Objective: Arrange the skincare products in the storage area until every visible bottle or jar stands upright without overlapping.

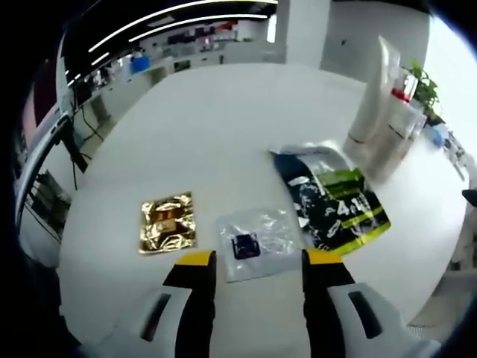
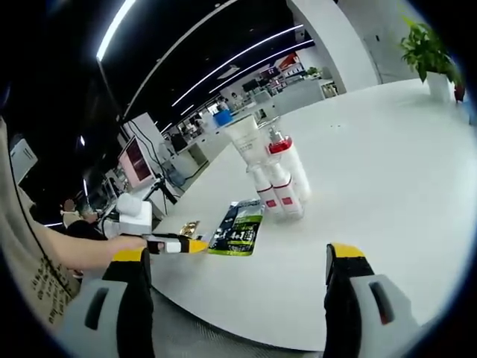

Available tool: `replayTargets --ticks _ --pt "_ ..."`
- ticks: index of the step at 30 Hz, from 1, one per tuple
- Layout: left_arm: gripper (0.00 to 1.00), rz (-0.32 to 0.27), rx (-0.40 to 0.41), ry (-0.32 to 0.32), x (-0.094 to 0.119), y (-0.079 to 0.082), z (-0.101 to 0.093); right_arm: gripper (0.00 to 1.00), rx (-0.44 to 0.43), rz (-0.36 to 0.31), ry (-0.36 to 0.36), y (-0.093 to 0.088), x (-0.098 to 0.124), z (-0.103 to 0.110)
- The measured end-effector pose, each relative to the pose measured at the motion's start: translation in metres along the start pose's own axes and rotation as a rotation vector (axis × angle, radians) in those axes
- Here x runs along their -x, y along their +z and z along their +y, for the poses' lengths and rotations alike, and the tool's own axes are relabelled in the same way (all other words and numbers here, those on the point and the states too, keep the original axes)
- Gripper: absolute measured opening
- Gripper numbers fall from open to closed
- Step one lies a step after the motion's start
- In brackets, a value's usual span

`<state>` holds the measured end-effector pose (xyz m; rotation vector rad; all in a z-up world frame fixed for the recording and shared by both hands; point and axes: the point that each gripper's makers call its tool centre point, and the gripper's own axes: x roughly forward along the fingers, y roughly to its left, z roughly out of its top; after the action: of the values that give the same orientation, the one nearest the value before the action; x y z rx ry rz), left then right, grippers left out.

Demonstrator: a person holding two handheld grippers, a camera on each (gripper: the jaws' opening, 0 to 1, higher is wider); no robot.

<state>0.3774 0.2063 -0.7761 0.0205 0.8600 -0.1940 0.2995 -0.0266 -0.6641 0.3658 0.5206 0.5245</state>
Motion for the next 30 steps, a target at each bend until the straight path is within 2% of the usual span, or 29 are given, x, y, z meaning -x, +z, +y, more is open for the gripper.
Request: replayTargets --ticks 9,14,22,30 --pt "0.52 0.009 0.006 -0.024 0.009 -0.006 -0.002 0.98 0.015 0.009 0.01 -0.001 -0.001 0.003" --pt "0.57 0.002 -0.041 -0.046 0.016 -0.008 -0.004 0.97 0.019 0.01 0.017 -0.001 -0.001 0.005" --pt "0.66 -0.022 -0.065 -0.092 0.034 -0.009 -0.003 0.97 0.034 0.02 0.023 -0.003 -0.001 0.007" --pt "0.71 -0.025 -0.047 -0.113 0.053 -0.017 0.01 0.98 0.051 0.026 0.023 -0.004 -0.001 0.008"
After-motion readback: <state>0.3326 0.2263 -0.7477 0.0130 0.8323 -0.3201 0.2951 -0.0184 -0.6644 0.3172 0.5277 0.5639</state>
